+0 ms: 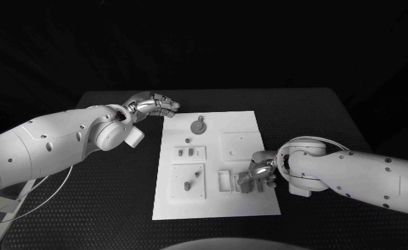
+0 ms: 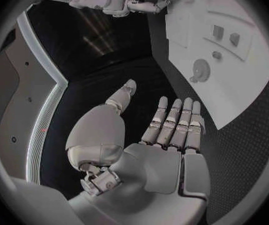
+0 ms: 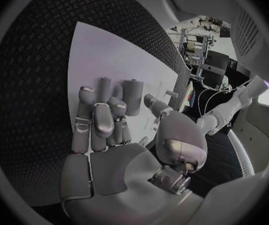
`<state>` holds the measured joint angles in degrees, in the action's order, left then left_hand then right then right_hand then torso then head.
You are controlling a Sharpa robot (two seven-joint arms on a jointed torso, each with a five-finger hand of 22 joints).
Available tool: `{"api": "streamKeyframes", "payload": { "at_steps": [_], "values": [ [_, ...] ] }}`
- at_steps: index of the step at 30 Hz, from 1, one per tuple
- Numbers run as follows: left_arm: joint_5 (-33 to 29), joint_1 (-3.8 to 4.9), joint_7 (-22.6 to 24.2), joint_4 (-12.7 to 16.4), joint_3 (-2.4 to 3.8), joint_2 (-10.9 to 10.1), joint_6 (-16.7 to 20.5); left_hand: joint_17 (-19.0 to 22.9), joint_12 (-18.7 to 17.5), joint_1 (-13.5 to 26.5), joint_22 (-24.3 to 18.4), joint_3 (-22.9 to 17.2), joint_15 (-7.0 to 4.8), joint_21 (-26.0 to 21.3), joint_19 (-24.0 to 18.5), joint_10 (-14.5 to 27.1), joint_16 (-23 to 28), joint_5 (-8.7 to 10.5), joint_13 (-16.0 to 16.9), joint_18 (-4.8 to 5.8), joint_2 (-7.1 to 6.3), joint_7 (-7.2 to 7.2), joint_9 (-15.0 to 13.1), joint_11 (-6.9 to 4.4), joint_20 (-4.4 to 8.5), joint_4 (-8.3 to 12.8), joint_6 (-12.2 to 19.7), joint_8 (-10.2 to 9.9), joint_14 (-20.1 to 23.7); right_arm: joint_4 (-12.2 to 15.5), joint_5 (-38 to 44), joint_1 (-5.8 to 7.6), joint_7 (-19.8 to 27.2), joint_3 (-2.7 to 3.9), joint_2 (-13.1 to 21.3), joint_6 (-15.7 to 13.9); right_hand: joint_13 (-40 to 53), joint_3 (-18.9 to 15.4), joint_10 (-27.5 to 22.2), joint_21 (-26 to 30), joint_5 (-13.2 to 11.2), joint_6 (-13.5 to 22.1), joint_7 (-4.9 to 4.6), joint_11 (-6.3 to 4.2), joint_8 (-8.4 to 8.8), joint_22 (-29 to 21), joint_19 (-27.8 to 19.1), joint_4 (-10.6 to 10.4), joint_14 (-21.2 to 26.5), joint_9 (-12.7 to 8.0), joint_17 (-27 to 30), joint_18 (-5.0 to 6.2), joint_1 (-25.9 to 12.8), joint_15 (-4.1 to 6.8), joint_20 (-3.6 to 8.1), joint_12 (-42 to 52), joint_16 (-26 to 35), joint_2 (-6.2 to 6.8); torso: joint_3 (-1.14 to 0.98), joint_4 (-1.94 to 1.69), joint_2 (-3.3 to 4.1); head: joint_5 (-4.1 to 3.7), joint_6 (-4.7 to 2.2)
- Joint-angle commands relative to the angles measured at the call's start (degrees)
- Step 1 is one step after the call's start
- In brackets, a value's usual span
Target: Assemble the parts on the task board
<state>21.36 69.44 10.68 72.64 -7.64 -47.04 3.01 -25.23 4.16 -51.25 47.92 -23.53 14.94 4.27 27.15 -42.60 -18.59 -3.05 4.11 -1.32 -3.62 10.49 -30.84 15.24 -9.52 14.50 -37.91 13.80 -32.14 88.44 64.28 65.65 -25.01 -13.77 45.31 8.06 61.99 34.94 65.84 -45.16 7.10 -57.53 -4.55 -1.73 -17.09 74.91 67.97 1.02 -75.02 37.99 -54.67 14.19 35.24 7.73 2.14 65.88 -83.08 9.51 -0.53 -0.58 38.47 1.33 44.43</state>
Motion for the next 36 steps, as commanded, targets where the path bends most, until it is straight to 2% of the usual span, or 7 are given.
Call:
{"api": "streamKeyframes", "payload": {
  "at_steps": [1, 5, 8, 10, 15, 26, 36],
  "values": [
    [0.14, 0.03, 0.75, 0.12, 0.04, 0.01, -0.64, -0.06, -0.18, 0.5, -0.07, 0.08, 0.12, -0.14, 0.28, -0.19, 0.02, 0.16, -0.08, 0.43, 0.22, 3.48, 0.06, 0.05, 0.11, -0.36, -0.22, 0.14, 0.02, -0.51, 1.29, -0.69, -0.19, -0.45, -0.46, 1.02, 0.17, -0.26, -0.08, -0.33, -0.08, 0.17, -0.42, 0.28, 0.66, 1.27, -0.45, 0.73, 0.25, 0.08, 0.09, 0.81, -0.22, -0.21, 0.05, -0.34, 0.13, -1.35, 0.0, 0.0, 0.01, 0.09, 0.12],
    [0.14, 0.03, 0.76, 0.09, 0.04, 0.05, -0.58, -0.06, -0.18, 0.47, -0.09, 0.05, 0.14, -0.17, 0.2, -0.21, 0.05, 0.16, -0.08, 0.47, 0.31, 3.09, 0.04, 0.06, 0.08, -0.36, -0.41, 0.26, 0.05, -0.41, 1.33, -0.7, -0.26, -0.45, -0.54, 1.15, 0.39, -0.75, -0.02, -0.46, -0.06, 0.08, -0.41, 0.27, 0.81, 1.27, -0.59, 2.14, 0.29, 0.32, 0.17, 0.81, -0.46, -0.21, 0.01, -0.48, 0.08, -3.54, 0.04, 0.01, -0.05, 0.11, 0.14],
    [0.14, 0.03, 0.7, 0.12, 0.04, 0.05, -0.59, -0.06, -0.18, 0.46, -0.09, 0.05, 0.14, -0.17, 0.2, -0.2, 0.05, 0.16, -0.08, 0.47, 0.3, 3.1, 0.04, 0.06, 0.09, -0.35, -0.41, 0.25, 0.05, -0.13, 3.06, -0.72, -0.3, -0.45, -0.53, 0.06, 0.63, -0.85, 0.07, -0.65, 0.01, 0.01, -0.42, 0.28, 1.0, 1.26, -0.68, 5.2, 0.25, 0.58, 0.13, 0.81, 0.33, -0.22, -0.01, -0.61, -0.03, -6.4, 0.03, 0.04, -0.03, 0.19, 0.12],
    [0.14, 0.03, 0.64, 0.18, 0.04, 0.04, -0.64, -0.07, -0.18, 0.46, -0.09, 0.05, 0.14, -0.17, 0.19, -0.2, 0.05, 0.16, -0.08, 0.47, 0.29, 3.1, 0.04, 0.06, 0.09, -0.34, -0.4, 0.25, 0.05, 0.06, 3.71, -0.74, -0.32, -0.44, -0.52, -0.07, 0.8, -1.0, 0.22, -0.85, -0.07, -0.18, -0.3, 0.42, 1.05, 1.28, -0.69, 8.43, 0.27, 0.8, 0.18, 0.81, 1.03, -0.2, -0.08, -0.66, -0.1, -8.8, 0.03, 0.04, -0.03, 0.21, 0.1],
    [0.14, 0.03, 0.59, 0.22, 0.04, 0.08, -0.68, -0.07, -0.18, 0.47, -0.09, 0.06, 0.14, -0.17, 0.19, -0.2, 0.05, 0.16, -0.08, 0.48, 0.27, 3.11, 0.05, 0.06, 0.08, -0.34, -0.4, 0.25, 0.05, 0.15, 3.78, -0.74, -0.45, -0.44, -0.59, -0.51, 0.92, -0.2, 0.63, -1.09, 0.03, -0.64, -0.39, 0.26, 1.13, 1.17, -0.53, 15.64, 0.28, 1.19, 0.57, 0.81, 4.57, -0.25, -0.28, -0.95, -0.05, -12.26, 0.04, 0.01, -0.04, 0.21, 0.05],
    [0.11, 0.03, 0.23, 0.14, 0.03, 0.13, -0.78, -0.07, -0.2, 0.53, -0.1, 0.06, 0.15, -0.16, 0.18, -0.19, 0.06, 0.16, -0.09, 0.49, 0.36, 3.05, 0.05, 0.05, 0.08, -0.4, -0.47, 0.29, 0.04, 1.98, 2.4, -0.46, -0.61, -0.42, 0.58, -2.73, 1.1, 0.02, 0.94, -1.29, 0.06, -0.83, -0.35, 0.25, 1.33, 1.23, -0.56, 15.82, 0.11, 1.5, 0.42, 0.81, 8.05, -0.22, -0.26, -1.14, -0.24, -12.82, 0.0, 0.07, -0.03, 0.27, -0.27],
    [0.11, 0.03, -0.18, 0.06, 0.03, 0.29, -1.05, -0.08, -0.23, 0.45, -0.1, 0.02, 0.14, -0.14, 0.18, -0.14, 0.07, 0.16, -0.1, 0.48, 0.45, 2.85, 0.05, 0.07, 0.1, -0.36, -0.56, 0.35, 0.05, 3.43, -5.25, 4.13, -1.07, -0.36, 1.66, -2.32, 1.11, -0.78, 1.23, -1.34, 0.06, -1.09, -0.32, 0.22, 1.43, 1.16, -0.38, 15.63, 0.11, 1.62, 0.56, 0.81, 7.34, -0.2, -0.42, -1.3, -0.29, -13.28, 0.01, -0.02, 0.01, 0.26, -0.45]
  ]
}}
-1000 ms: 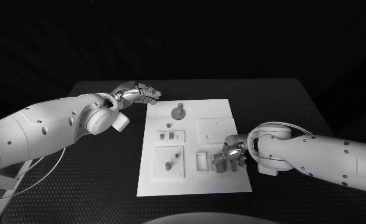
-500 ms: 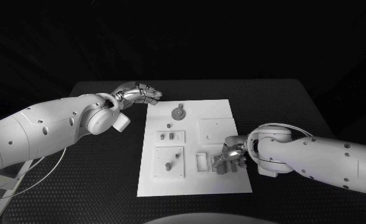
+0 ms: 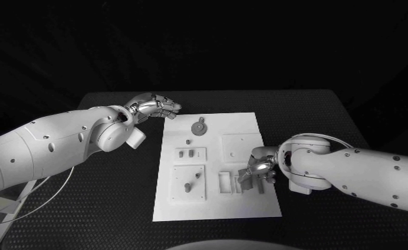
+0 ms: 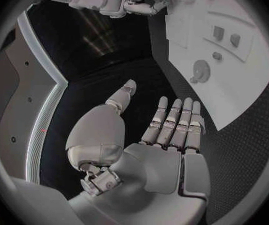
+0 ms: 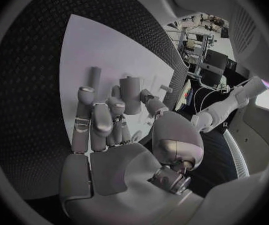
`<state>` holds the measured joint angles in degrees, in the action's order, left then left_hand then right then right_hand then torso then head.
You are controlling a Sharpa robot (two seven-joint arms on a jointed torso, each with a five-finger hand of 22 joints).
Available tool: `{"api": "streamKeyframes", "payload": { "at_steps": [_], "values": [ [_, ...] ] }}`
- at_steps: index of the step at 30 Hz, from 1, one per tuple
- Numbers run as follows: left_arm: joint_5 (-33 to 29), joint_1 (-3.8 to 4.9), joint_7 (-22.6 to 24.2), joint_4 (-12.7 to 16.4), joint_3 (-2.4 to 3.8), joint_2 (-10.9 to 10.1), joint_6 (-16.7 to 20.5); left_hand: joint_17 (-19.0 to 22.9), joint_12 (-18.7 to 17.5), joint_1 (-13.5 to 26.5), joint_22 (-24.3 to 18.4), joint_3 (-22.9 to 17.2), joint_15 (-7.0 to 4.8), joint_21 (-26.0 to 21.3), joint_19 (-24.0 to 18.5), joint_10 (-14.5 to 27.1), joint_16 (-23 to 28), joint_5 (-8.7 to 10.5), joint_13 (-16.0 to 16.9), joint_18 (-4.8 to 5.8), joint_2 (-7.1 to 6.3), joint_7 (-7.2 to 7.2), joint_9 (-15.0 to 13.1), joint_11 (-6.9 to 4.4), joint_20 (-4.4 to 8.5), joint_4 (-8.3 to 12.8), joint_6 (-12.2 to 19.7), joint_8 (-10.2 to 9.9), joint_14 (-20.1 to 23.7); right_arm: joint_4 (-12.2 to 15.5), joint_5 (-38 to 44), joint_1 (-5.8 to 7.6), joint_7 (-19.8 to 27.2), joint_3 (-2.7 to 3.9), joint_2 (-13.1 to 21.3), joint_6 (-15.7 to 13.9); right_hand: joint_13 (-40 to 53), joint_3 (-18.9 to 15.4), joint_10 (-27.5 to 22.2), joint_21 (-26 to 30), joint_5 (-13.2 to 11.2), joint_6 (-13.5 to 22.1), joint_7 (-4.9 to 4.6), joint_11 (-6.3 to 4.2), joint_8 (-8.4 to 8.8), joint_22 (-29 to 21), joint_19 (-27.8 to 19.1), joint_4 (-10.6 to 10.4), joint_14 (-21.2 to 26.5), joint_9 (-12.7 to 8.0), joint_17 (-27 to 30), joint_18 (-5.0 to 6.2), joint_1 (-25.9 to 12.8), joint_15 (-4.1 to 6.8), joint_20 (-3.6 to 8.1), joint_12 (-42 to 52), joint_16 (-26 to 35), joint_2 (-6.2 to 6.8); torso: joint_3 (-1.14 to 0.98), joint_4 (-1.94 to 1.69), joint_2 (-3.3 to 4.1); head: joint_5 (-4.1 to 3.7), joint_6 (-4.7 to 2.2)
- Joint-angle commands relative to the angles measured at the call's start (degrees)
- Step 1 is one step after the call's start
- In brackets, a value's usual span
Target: Assemble the parts on the task board
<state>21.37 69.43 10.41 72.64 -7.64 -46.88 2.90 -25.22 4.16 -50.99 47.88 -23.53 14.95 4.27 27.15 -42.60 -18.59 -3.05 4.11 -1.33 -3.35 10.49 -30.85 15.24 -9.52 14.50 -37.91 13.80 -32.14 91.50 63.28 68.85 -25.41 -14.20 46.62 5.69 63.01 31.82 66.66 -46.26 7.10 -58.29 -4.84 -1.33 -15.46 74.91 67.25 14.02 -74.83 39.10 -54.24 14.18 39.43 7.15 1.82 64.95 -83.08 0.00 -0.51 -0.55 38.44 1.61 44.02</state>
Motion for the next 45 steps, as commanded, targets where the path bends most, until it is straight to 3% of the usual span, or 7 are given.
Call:
{"api": "streamKeyframes", "payload": {
  "at_steps": [1, 5, 11, 15, 25, 38, 45],
  "values": [
    [0.1, 0.03, 0.04, 0.09, 0.02, 0.14, -0.96, -0.09, -0.23, 0.19, -0.06, 0.02, 0.14, -0.14, 0.19, -0.14, 0.07, 0.16, -0.1, 0.48, 0.19, 2.84, 0.06, 0.07, 0.1, -0.36, -0.57, 0.35, 0.05, 0.47, -4.67, 1.54, -0.71, 0.08, 0.47, 0.1, 0.09, 2.28, 0.42, -0.23, 0.07, -0.34, -0.03, -0.18, -0.17, 1.15, 0.34, 2.61, -0.04, 0.52, 0.23, 0.82, 3.07, 0.38, -0.11, -0.39, -0.27, -3.8, -0.01, -0.04, 0.03, 0.01, -0.05],
    [0.1, 0.03, -0.18, 0.06, 0.02, 0.23, -0.8, -0.09, -0.24, 0.2, -0.06, 0.04, 0.14, -0.13, 0.19, -0.12, 0.07, 0.16, -0.1, 0.48, 0.17, 2.82, 0.07, 0.08, 0.1, -0.35, -0.56, 0.34, 0.04, 0.77, -8.35, 2.89, -0.87, 0.11, 0.16, 0.23, 0.09, 2.27, 0.43, -0.23, 0.07, -0.35, -0.03, -0.18, -0.17, 1.15, 0.35, 2.61, -0.05, 0.52, 0.21, 0.82, 3.05, 0.38, -0.11, -0.4, -0.27, -3.8, 0.1, 0.03, -0.05, -0.12, -0.14],
    [0.1, 0.03, -0.48, 0.01, 0.0, 0.32, -1.04, -0.1, -0.25, 0.19, -0.05, 0.02, 0.14, -0.12, 0.22, -0.1, 0.07, 0.16, -0.11, 0.47, 0.24, 2.82, 0.09, 0.08, 0.11, -0.35, -0.53, 0.32, 0.03, -0.08, -13.5, 3.06, -2.04, 0.1, -1.81, 2.87, 0.07, 2.04, 0.38, -0.16, 0.1, -0.44, -0.01, -0.2, -0.08, 1.11, 0.34, 2.51, 0.18, 0.55, 0.69, 0.82, 2.44, 0.4, -0.17, -0.59, -0.11, -4.1, 0.02, -0.08, 0.01, 0.0, -0.15],
    [0.1, 0.03, -0.65, 0.02, 0.0, 0.33, -1.03, -0.1, -0.26, 0.18, -0.06, 0.02, 0.13, -0.12, 0.22, -0.07, 0.07, 0.16, -0.11, 0.47, 0.22, 2.82, 0.09, 0.08, 0.11, -0.34, -0.52, 0.32, 0.03, -1.12, -14.48, 3.05, -2.94, 0.06, -3.32, 4.27, 0.07, 1.9, 0.3, -0.1, 0.11, -0.34, -0.04, -0.18, 0.07, 1.1, 0.29, 2.47, 0.28, 0.54, 0.92, 0.82, 2.03, 0.39, -0.21, -0.74, -0.02, -4.1, 0.08, -0.02, 0.01, -0.04, -0.03],
    [0.09, 0.04, -0.91, 0.07, -0.01, 0.27, -1.2, -0.1, -0.28, 0.15, -0.06, 0.01, 0.13, -0.11, 0.23, -0.02, 0.07, 0.16, -0.13, 0.47, 0.23, 2.82, 0.11, 0.09, 0.11, -0.32, -0.5, 0.31, 0.03, -2.55, -13.09, 1.7, -3.53, 0.0, -5.63, 5.42, 0.04, 1.73, 0.02, 0.11, 0.13, -0.08, -0.16, -0.07, 0.45, 1.07, 0.05, 2.36, 0.82, 0.51, 1.97, 0.82, 1.18, 0.3, -0.32, -1.14, 0.39, -3.82, -0.03, -0.05, 0.02, -0.03, 0.09],
    [0.09, 0.04, -0.87, 0.14, -0.01, 0.15, -1.31, -0.1, -0.29, 0.1, -0.06, 0.0, 0.14, -0.11, 0.23, 0.02, 0.11, 0.16, -0.13, 0.47, 0.23, 2.83, 0.12, 0.1, 0.11, -0.28, -0.5, 0.3, 0.08, -4.42, -12.3, 0.55, -3.92, 0.0, -6.86, 4.99, 0.07, 1.65, -0.06, 0.31, 0.15, 0.0, -0.23, 0.01, 0.75, 1.03, -0.04, 1.87, 1.11, 0.5, 2.6, 0.82, -0.01, 0.23, -0.44, -1.41, 0.66, -3.59, 0.0, 0.07, 0.02, 0.1, 0.45],
    [0.09, 0.04, -0.56, 0.24, -0.01, 0.01, -0.9, -0.09, -0.29, 0.1, -0.06, 0.01, 0.15, -0.11, 0.22, 0.04, 0.12, 0.16, -0.13, 0.47, 0.22, 2.85, 0.13, 0.1, 0.11, -0.27, -0.5, 0.3, 0.1, -5.06, -13.19, 0.21, -4.03, 0.0, -7.09, 5.35, 0.13, 1.73, -0.1, 0.46, 0.17, 0.03, -0.26, 0.04, 0.95, 1.0, -0.05, 1.49, 1.21, 0.51, 2.81, 0.82, -0.8, 0.2, -0.46, -1.54, 0.77, -2.99, 0.05, -0.03, 0.03, 0.09, 0.51]
  ]
}}
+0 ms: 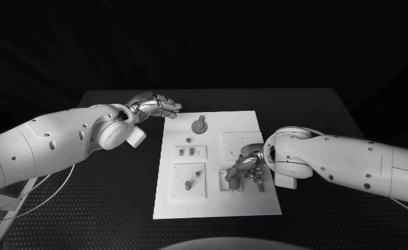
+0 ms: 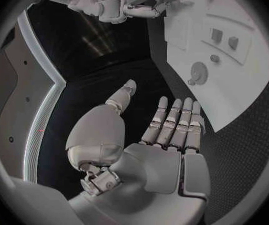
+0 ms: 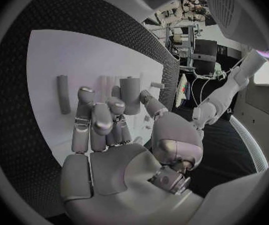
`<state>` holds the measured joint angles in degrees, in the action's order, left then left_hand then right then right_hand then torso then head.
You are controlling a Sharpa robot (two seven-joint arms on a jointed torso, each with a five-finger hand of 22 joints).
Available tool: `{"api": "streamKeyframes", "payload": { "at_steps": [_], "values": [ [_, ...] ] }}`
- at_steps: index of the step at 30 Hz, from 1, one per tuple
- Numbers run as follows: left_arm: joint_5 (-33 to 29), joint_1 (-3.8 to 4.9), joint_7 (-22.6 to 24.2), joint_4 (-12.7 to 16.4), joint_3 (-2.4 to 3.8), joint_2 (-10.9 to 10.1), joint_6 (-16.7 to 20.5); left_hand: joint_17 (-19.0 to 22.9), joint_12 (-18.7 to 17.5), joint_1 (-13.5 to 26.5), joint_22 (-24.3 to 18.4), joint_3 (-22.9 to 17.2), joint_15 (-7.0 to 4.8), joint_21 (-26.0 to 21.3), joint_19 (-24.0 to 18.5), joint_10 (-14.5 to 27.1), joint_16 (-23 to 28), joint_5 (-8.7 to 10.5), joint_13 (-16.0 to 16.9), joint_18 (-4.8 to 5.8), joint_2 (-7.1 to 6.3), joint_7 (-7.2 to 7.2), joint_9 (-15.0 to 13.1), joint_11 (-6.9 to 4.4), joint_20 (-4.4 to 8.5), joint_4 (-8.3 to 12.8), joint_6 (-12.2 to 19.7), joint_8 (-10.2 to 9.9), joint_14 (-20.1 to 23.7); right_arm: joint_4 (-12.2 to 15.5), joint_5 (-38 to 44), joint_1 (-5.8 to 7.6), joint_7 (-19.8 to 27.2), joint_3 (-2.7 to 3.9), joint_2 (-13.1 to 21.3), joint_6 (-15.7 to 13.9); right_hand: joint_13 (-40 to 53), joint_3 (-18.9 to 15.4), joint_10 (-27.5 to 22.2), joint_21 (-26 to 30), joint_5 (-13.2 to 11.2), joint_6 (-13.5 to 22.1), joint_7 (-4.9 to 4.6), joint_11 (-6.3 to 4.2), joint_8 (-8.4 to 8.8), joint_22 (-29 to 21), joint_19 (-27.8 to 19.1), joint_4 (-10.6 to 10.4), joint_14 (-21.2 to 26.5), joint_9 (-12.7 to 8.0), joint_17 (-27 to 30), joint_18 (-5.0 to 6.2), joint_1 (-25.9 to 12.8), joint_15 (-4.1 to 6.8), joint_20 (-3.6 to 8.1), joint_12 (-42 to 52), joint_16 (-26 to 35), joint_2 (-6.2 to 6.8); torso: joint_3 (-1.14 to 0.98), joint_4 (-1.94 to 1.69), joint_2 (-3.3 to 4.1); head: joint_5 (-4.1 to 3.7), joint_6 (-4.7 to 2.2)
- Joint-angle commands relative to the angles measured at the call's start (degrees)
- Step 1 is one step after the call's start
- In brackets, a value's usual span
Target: Assemble the parts on the task board
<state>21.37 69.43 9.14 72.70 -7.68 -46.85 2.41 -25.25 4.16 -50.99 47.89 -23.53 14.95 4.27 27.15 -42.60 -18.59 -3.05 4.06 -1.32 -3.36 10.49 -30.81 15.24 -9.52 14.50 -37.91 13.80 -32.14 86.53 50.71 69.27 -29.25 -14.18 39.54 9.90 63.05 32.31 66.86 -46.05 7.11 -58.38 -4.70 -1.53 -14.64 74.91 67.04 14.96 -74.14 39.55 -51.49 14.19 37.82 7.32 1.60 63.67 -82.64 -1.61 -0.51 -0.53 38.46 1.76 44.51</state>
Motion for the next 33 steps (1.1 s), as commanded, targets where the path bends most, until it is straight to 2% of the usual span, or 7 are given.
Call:
{"api": "streamKeyframes", "payload": {
  "at_steps": [1, 8, 14, 19, 33],
  "values": [
    [0.09, 0.04, 0.78, 0.16, 0.03, -0.02, -0.4, -0.06, -0.29, 0.1, -0.07, 0.01, 0.15, -0.11, 0.22, 0.03, 0.12, 0.16, -0.09, 0.47, 0.22, 2.85, 0.09, 0.1, 0.11, -0.27, -0.5, 0.31, 0.1, -0.15, -0.62, -0.21, -0.2, -0.01, -0.07, 1.31, 0.09, 1.26, -0.32, 0.28, 0.16, 0.11, -0.4, 0.24, 0.15, 1.0, 0.15, 0.47, 0.54, 0.06, 0.07, 0.81, 0.68, 0.03, -0.24, -0.29, 0.34, -1.28, 0.05, -0.04, 0.01, -0.04, 0.03],
    [0.09, 0.04, 0.79, 0.21, 0.03, 0.01, -0.48, -0.06, -0.27, 0.06, -0.07, 0.0, 0.15, -0.11, 0.22, 0.01, 0.13, 0.16, -0.08, 0.47, 0.22, 2.87, 0.09, 0.1, 0.11, -0.24, -0.52, 0.31, 0.1, -0.76, -0.63, -0.55, -0.14, -0.01, -0.59, 0.97, 0.16, 1.4, -0.49, 0.45, 0.16, 0.23, -0.47, 0.3, 0.44, 1.01, 0.09, -0.35, 0.68, 0.07, 0.15, 0.81, -0.42, -0.03, -0.28, -0.51, 0.42, -0.08, 0.06, -0.06, 0.0, 0.07, 0.14],
    [0.09, 0.04, 0.77, 0.18, 0.03, -0.05, -0.47, -0.07, -0.26, 0.02, -0.08, 0.0, 0.15, -0.11, 0.21, -0.01, 0.13, 0.16, -0.07, 0.47, 0.2, 2.89, 0.09, 0.09, 0.11, -0.21, -0.53, 0.32, 0.11, -1.21, -0.41, -1.56, -0.1, -0.01, -1.26, 0.39, 0.23, 1.63, -0.59, 0.55, 0.16, 0.33, -0.51, 0.34, 0.64, 1.03, 0.06, -0.89, 0.76, 0.09, 0.18, 0.81, -1.01, -0.05, -0.26, -0.62, 0.44, 0.59, 0.02, -0.06, 0.01, 0.18, 0.26],
    [0.09, 0.04, 0.73, 0.19, 0.03, -0.08, -0.54, -0.07, -0.25, 0.01, -0.08, 0.0, 0.15, -0.1, 0.21, -0.01, 0.14, 0.16, -0.07, 0.47, 0.18, 2.9, 0.1, 0.09, 0.11, -0.19, -0.53, 0.32, 0.11, -1.52, 0.3, -1.63, 0.06, -0.01, -1.22, -0.75, 0.26, 1.75, -0.67, 0.63, 0.14, 0.42, -0.56, 0.38, 0.79, 1.04, 0.03, -1.37, 0.84, 0.11, 0.21, 0.81, -1.54, -0.1, -0.27, -0.73, 0.46, 0.98, -0.01, -0.03, 0.01, 0.36, 0.38],
    [0.09, 0.04, 0.49, 0.1, 0.04, 0.02, -0.82, -0.07, -0.25, 0.01, -0.08, 0.02, 0.16, -0.1, 0.21, -0.01, 0.15, 0.16, -0.07, 0.47, 0.13, 2.94, 0.11, 0.1, 0.1, -0.17, -0.52, 0.31, 0.13, -1.72, 0.41, -1.76, 0.46, -0.01, -1.32, -0.8, 0.4, 2.03, -0.91, 0.79, 0.12, 0.72, -0.68, 0.5, 1.21, 1.09, -0.07, -1.93, 1.04, 0.19, 0.29, 0.81, -2.57, -0.2, -0.24, -0.98, 0.51, 3.19, -0.03, 0.05, -0.01, 0.46, 0.43]
  ]
}}
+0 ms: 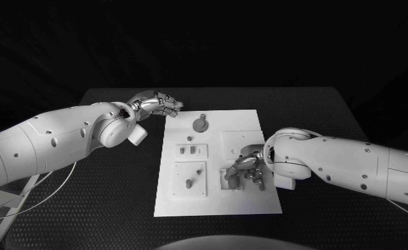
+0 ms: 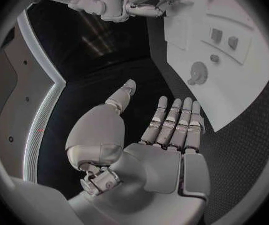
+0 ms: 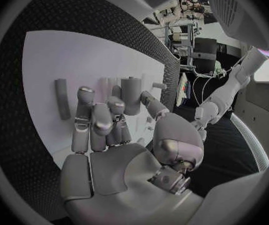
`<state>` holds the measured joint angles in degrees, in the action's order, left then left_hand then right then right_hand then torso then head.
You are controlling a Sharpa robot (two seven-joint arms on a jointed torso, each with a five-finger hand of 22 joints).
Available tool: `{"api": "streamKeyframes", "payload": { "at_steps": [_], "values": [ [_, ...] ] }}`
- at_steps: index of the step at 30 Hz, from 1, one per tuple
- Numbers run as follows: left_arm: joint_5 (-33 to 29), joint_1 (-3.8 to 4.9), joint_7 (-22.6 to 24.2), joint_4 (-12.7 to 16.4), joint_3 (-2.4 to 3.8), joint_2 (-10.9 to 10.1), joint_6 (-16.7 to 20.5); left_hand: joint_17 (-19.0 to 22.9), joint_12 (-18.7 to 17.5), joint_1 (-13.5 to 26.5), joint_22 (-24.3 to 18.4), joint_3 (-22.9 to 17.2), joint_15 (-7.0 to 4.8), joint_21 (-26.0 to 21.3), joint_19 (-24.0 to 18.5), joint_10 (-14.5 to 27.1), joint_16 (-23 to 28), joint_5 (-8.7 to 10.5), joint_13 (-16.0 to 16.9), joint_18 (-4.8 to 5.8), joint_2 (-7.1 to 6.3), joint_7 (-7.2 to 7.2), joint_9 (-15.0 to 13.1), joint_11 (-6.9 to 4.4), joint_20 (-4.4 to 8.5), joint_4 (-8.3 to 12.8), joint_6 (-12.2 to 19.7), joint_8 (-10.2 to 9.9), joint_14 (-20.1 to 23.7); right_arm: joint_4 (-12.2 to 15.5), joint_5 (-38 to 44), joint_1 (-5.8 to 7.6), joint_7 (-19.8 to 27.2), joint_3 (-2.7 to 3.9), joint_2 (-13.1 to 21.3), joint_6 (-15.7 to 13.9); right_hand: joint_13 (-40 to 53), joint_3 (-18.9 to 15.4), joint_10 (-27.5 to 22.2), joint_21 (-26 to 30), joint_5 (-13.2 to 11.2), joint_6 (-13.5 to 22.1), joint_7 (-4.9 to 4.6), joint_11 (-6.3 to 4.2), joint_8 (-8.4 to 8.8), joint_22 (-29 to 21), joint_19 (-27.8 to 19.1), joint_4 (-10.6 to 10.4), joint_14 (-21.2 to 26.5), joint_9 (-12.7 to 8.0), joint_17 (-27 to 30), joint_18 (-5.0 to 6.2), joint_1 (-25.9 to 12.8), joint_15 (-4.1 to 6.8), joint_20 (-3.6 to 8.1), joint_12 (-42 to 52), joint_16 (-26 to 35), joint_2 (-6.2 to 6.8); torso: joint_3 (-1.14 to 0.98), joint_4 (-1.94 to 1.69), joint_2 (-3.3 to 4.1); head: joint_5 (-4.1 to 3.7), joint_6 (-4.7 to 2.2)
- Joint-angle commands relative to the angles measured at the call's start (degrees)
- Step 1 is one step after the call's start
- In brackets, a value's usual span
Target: Assemble the parts on the task board
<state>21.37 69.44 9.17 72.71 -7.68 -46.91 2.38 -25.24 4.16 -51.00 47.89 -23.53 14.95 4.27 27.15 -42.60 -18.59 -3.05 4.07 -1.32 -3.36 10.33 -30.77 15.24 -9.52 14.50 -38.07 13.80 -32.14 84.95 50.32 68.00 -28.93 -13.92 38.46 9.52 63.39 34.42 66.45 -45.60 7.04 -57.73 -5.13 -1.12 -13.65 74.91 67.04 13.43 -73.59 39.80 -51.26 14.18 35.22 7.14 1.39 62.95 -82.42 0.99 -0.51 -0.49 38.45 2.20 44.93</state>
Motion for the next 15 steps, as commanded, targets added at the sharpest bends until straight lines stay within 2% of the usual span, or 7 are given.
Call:
{"api": "streamKeyframes", "payload": {
  "at_steps": [1, 7, 15],
  "values": [
    [0.09, 0.04, 0.47, 0.07, 0.04, 0.08, -0.8, -0.08, -0.25, 0.01, -0.08, 0.02, 0.16, -0.1, 0.21, -0.01, 0.15, 0.16, -0.07, 0.47, 0.13, 3.11, 0.07, 0.1, 0.1, -0.16, -0.36, 0.31, 0.13, -0.14, 0.8, -0.51, 0.21, -0.27, -0.28, -0.37, 0.06, -0.07, -0.51, 0.35, 0.18, 0.08, -0.25, 0.09, 0.24, 1.09, -0.08, -0.45, 0.5, -0.05, 0.06, 0.82, -0.03, -0.03, -0.03, -0.26, 0.29, 0.7, -0.04, 0.03, 0.0, 0.01, 0.01],
    [0.09, 0.04, 0.48, 0.06, 0.04, 0.12, -0.85, -0.08, -0.24, 0.01, -0.08, 0.02, 0.16, -0.1, 0.22, -0.01, 0.16, 0.16, -0.07, 0.47, 0.13, 3.12, 0.08, 0.1, 0.09, -0.16, -0.36, 0.31, 0.14, 0.01, 0.82, -0.55, 0.61, -0.27, -0.36, -2.02, 0.12, 0.08, -0.54, 0.41, 0.18, 0.14, -0.28, 0.12, 0.38, 1.08, -0.06, -0.95, 0.55, 0.01, 0.09, 0.82, -0.52, -0.05, -0.03, -0.33, 0.31, 1.5, -0.02, 0.0, 0.01, 0.0, 0.05],
    [0.09, 0.04, 0.44, 0.09, 0.04, 0.07, -0.85, -0.08, -0.24, 0.0, -0.08, 0.02, 0.17, -0.1, 0.22, -0.01, 0.17, 0.16, -0.07, 0.47, 0.13, 3.13, 0.08, 0.1, 0.09, -0.16, -0.36, 0.31, 0.15, 0.17, 1.1, -0.57, 1.02, -0.27, -0.37, -2.66, 0.15, 0.19, -0.52, 0.41, 0.19, 0.11, -0.27, 0.11, 0.39, 1.08, -0.01, -1.1, 0.53, 0.04, 0.09, 0.82, -0.59, -0.05, 0.0, -0.32, 0.28, 1.56, 0.02, -0.08, 0.0, -0.07, 0.12]
  ]
}}
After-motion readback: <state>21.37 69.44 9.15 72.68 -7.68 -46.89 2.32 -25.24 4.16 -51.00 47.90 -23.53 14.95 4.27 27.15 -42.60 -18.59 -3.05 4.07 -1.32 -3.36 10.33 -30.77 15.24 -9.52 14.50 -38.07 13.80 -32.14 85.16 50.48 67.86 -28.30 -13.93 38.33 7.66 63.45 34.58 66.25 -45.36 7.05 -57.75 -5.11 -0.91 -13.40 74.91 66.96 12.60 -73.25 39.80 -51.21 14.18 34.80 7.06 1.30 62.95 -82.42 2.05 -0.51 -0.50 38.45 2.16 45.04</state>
